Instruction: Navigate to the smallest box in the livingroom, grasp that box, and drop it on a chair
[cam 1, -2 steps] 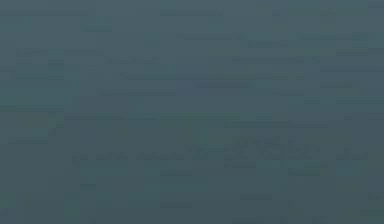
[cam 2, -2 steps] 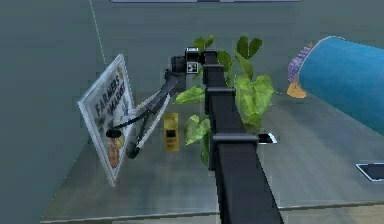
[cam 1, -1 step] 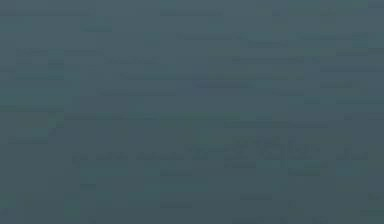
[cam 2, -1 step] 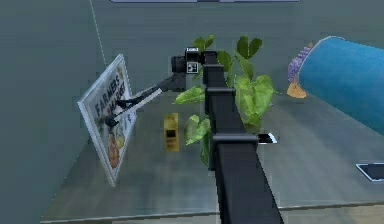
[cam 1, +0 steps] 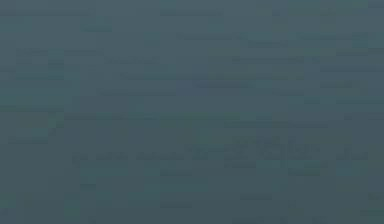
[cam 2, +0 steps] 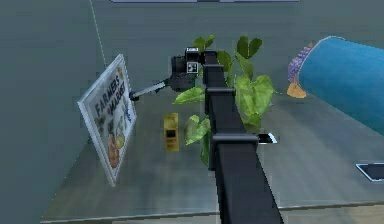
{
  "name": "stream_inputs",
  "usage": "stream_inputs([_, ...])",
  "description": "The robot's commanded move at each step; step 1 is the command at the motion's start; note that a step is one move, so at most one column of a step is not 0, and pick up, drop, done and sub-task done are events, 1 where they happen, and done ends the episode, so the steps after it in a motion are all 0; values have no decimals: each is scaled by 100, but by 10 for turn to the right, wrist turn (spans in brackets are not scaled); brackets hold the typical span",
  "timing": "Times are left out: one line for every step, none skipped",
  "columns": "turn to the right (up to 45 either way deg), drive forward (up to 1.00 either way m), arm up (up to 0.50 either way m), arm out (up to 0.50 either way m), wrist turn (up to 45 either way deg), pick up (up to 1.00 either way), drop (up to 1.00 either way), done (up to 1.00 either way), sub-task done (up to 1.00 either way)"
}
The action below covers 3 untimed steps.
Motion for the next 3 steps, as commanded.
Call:
stream_inputs([0, 0, 0, 0, 210, 0, 0, 0, 0])
stream_inputs([0, 0, -30, 0, 0, 0, 0, 0, 0])
stream_inputs([0, 0, 0, 0, 0, 100, 0, 0, 0])
